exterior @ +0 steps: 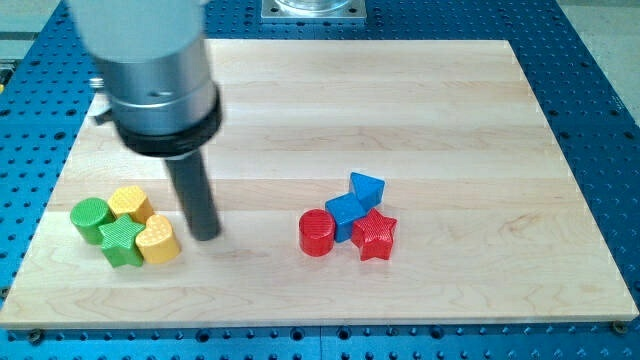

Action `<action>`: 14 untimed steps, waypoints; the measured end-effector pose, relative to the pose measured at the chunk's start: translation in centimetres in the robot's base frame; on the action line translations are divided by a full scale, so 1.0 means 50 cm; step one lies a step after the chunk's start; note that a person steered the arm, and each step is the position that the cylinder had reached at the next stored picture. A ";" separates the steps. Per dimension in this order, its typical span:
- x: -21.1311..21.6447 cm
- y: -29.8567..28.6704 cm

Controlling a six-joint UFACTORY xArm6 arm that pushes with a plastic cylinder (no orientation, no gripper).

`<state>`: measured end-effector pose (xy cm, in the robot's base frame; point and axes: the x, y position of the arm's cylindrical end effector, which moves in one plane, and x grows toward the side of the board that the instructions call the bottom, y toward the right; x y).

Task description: Place the red blocks diagonally to each other

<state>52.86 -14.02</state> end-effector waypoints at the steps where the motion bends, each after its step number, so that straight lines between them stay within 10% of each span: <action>1: 0.000 -0.072; 4: -0.029 0.006; 6: -0.229 -0.018; 14: -0.140 -0.154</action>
<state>45.84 -21.72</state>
